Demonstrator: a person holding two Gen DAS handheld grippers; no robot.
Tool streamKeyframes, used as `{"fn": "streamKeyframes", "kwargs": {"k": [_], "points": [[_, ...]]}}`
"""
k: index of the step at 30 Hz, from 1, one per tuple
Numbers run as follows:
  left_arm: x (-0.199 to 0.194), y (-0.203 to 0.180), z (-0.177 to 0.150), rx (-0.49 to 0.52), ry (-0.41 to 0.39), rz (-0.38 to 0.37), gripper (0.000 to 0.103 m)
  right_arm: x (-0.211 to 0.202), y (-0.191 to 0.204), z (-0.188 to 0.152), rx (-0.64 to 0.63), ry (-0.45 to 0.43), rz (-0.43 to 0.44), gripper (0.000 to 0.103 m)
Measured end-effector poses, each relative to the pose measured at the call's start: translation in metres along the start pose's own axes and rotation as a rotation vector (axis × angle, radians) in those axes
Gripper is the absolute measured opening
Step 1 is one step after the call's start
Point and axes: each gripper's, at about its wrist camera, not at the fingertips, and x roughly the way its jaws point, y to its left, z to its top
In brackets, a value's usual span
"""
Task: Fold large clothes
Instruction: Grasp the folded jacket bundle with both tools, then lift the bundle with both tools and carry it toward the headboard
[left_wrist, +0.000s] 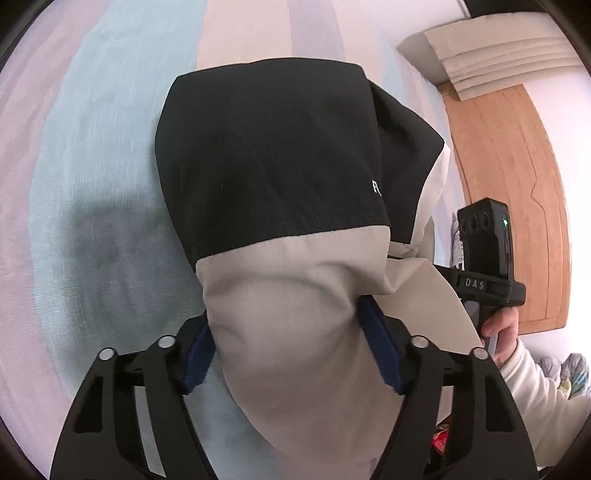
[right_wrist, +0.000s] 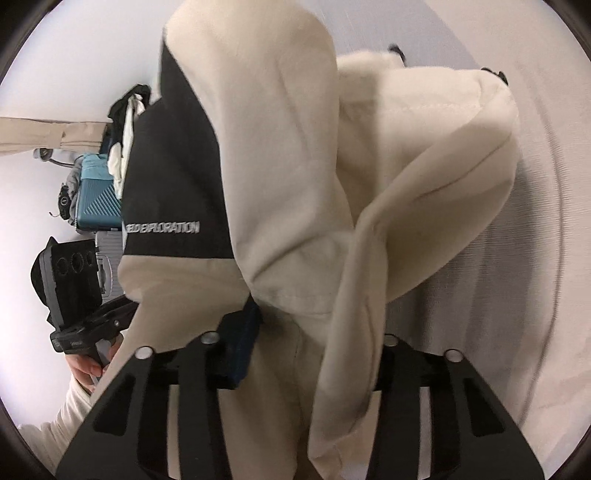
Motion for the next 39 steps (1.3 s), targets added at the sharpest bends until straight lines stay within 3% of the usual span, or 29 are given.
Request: {"fn": "streamKeyframes", "kwargs": {"k": [4,7,8,11,15,20,27,39], "points": [[0.0,-0.003,-0.003,0.028,-0.018,0.017,0.065,-0.007,-0.004,-0.006,0.002,-0.04,0.028,0.033],[0.009,-0.004,-0.008,0.058,-0.019,0.073,0.066,0.015,-0.001,-0.003,-0.008,-0.006,-0.06,0.04],[0.009,-0.003,-0.008,0.055,-0.022,0.074,0.066,0.021,0.001,-0.001,-0.006,0.004,-0.076,0.048],[0.007,-0.008,-0.008,0.042,-0.034,0.1,0.064,0.028,0.009,0.003,0.013,-0.016,-0.086,0.044],[-0.008,-0.018,-0.015,0.053,-0.071,0.113,0.053,0.007,0.002,-0.005,0.058,-0.077,-0.006,0.026],[-0.021,-0.035,-0.019,0.058,-0.113,0.101,0.045,-0.014,0.013,-0.013,0.028,-0.115,0.022,0.023],[-0.047,-0.054,-0.029,0.077,-0.138,0.095,0.044,-0.052,0.015,-0.023,0.012,-0.171,0.055,0.023],[-0.077,-0.138,-0.042,0.166,-0.179,0.13,0.044,-0.145,-0.004,-0.057,-0.025,-0.266,0.091,0.023]]}}
